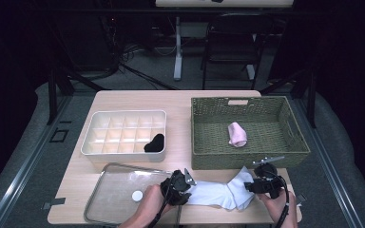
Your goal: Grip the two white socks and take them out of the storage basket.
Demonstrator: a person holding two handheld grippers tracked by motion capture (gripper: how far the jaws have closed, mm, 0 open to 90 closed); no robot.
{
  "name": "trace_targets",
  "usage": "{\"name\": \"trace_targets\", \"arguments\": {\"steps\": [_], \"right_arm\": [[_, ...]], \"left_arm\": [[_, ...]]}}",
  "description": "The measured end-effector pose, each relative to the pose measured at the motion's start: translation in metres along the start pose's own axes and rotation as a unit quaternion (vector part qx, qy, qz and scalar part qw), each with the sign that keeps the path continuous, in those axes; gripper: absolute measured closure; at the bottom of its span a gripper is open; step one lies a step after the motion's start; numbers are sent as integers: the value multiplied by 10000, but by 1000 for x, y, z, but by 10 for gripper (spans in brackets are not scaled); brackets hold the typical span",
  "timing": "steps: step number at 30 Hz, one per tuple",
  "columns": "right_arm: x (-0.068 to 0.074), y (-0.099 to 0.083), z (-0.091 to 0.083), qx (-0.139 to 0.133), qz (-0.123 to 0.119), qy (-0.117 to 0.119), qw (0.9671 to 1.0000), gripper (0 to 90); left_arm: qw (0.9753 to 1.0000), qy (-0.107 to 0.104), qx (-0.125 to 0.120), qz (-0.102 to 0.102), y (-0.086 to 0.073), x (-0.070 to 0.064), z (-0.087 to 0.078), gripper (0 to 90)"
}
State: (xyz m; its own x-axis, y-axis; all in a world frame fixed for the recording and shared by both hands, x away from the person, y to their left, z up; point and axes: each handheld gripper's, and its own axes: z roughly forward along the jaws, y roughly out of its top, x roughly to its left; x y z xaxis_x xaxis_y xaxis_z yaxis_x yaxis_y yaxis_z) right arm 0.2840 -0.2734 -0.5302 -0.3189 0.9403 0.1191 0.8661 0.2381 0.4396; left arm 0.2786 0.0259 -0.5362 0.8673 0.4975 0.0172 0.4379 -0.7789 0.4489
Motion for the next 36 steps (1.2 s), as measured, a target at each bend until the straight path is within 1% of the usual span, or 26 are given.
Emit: {"name": "trace_targets", "arguments": {"steps": [1, 2, 4, 5, 6, 7, 8, 9, 10, 11, 12, 13, 15, 16, 17, 19, 20, 22, 23, 25, 26, 28, 31, 33, 35, 36], "right_arm": [[-1, 0, -5, -156, 14, -13, 9999, 570], [-1, 1, -11, -271, 27, 56, 9996, 568], [-2, 1, -17, -437, 83, 81, 9990, 577], [-2, 0, -17, -466, 87, 57, 9989, 578], [-3, 0, -14, -450, 99, 92, 9989, 600], [-3, -1, -12, -433, 105, 110, 9989, 634], [-3, -1, -8, -398, 86, 101, 9991, 641], [-2, 0, -4, -336, 60, 67, 9994, 708], [-2, 0, -3, -318, 36, 86, 9995, 729], [0, 1, -1, -245, 2, 74, 9997, 751], [1, 2, -1, -255, -21, 10, 9997, 770], [3, 2, -2, -297, -4, 20, 9996, 790], [5, 2, -4, -296, -63, -61, 9995, 812], [7, 2, -5, -310, -67, -62, 9995, 820], [8, 2, -6, -289, -116, -107, 9995, 826], [9, 2, -7, -327, -112, -102, 9994, 833], [9, 2, -8, -347, -106, -91, 9993, 835], [12, 3, -13, -409, -116, -29, 9991, 837], [14, 3, -16, -435, -133, -37, 9990, 837], [18, 4, -20, -480, -157, 22, 9987, 839], [20, 5, -22, -517, -204, 76, 9984, 840], [27, 5, -24, -527, -308, 37, 9981, 840], [34, 6, -25, -573, -382, 169, 9975, 842], [37, 6, -26, -581, -419, 339, 9969, 844], [40, 7, -25, -590, -459, 357, 9966, 844], [42, 7, -25, -592, -477, 421, 9962, 844]], "left_arm": [[10000, 11, -59, -45, 0, 1, -2, 560], [9999, -12, -112, -71, 0, 2, -4, 483], [9998, -37, -164, -128, 0, 5, -7, 384], [9997, -20, -192, -162, 0, 7, -9, 351], [9994, -76, -252, -228, -2, 8, -10, 315], [9992, -120, -277, -258, -3, 9, -11, 296], [9992, -110, -303, -255, -5, 11, -13, 270], [9990, -149, -321, -277, -6, 12, -14, 231], [9988, -118, -338, -325, -8, 13, -16, 226], [9988, -110, -344, -337, -9, 15, -17, 224], [9986, -84, -372, -368, -10, 16, -18, 219], [9984, -87, -380, -398, -11, 17, -19, 212], [9981, -72, -425, -447, -14, 18, -20, 208], [9980, -39, -446, -448, -15, 18, -21, 208], [9980, -72, -447, -442, -16, 18, -21, 209], [9981, -31, -456, -418, -19, 15, -22, 210], [9979, -50, -483, -420, -21, 14, -22, 212], [9980, -18, -504, -389, -23, 12, -22, 180], [9981, -37, -504, -362, -22, 12, -22, 169], [9980, -43, -535, -330, -21, 12, -22, 156], [9980, -53, -541, -323, -20, 12, -21, 151], [9982, -111, -520, -293, -19, 13, -19, 129], [9981, -119, -515, -311, -19, 15, -16, 74], [9979, -167, -517, -341, -18, 17, -15, 59], [9979, -171, -509, -354, -18, 18, -14, 57], [9980, -184, -494, -352, -18, 19, -14, 57]]}}
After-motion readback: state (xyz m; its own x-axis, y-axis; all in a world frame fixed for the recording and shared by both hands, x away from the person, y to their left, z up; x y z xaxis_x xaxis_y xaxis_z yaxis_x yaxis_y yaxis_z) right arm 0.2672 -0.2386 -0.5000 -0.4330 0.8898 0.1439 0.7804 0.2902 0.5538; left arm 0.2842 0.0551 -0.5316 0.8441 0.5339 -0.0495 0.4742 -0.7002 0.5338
